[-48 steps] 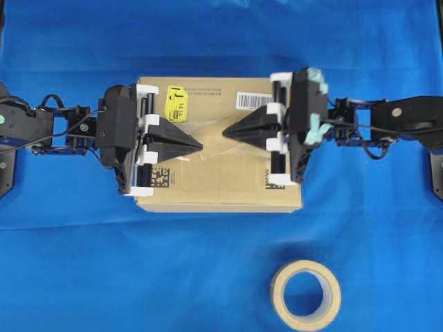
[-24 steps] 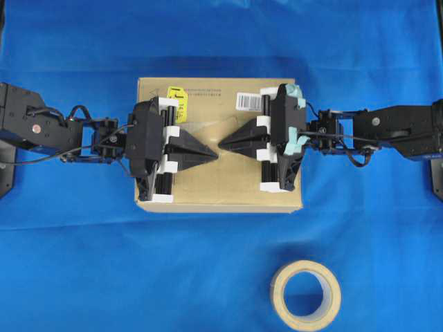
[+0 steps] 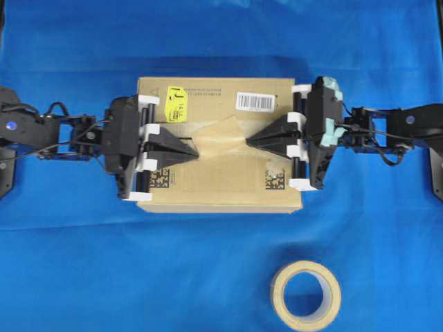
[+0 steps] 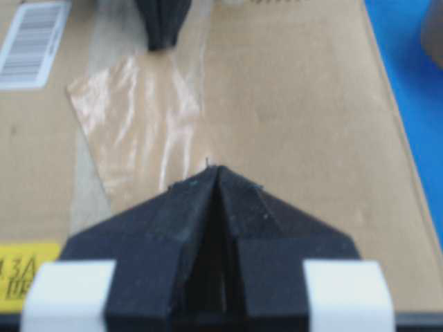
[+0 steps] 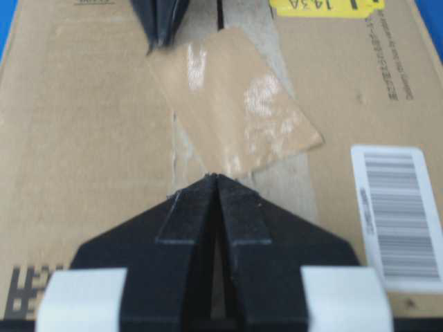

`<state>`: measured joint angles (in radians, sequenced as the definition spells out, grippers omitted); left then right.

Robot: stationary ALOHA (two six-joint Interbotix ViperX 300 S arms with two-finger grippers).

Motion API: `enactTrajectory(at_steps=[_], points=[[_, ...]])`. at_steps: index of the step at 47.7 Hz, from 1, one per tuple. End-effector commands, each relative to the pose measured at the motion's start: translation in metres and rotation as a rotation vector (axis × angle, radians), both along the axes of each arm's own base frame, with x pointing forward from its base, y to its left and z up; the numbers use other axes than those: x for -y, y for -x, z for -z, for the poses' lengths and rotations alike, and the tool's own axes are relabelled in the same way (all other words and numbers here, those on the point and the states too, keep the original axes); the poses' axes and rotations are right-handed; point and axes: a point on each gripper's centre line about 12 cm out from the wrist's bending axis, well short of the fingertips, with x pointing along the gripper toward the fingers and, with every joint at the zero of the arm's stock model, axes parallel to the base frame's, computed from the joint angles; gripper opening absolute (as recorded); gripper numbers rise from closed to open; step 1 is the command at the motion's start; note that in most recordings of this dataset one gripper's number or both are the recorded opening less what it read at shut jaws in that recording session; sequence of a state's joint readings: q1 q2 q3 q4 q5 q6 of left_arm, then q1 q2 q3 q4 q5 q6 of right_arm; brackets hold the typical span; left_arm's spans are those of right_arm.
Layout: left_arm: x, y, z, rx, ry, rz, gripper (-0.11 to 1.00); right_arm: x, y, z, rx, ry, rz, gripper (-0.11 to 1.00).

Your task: Apply tape along the seams of the closed cardboard box to seal it securely.

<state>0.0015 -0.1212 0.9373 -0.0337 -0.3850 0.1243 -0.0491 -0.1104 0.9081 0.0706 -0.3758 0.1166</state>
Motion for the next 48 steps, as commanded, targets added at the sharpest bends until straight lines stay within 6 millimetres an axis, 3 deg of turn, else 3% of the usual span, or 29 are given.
enactTrajectory(at_steps=[1,14,25,36,48], points=[[-0.002,0.003,-0.015,0.044,0.001,-0.007,0.00,0.001,0.002,-0.018,0.050,0.003,0.004,0.00],[-0.001,0.019,-0.066,0.149,-0.009,0.002,0.00,-0.005,0.015,-0.082,0.163,0.026,-0.028,0.00],[-0.001,0.057,-0.098,0.199,-0.013,0.003,0.00,-0.008,0.049,-0.113,0.179,0.028,-0.038,0.00],[-0.001,0.105,-0.103,0.223,0.008,-0.002,0.00,-0.011,0.101,-0.114,0.122,0.024,-0.049,0.00],[0.000,0.151,-0.097,0.233,0.011,0.003,0.00,-0.013,0.148,-0.087,0.053,0.024,-0.057,0.00]])
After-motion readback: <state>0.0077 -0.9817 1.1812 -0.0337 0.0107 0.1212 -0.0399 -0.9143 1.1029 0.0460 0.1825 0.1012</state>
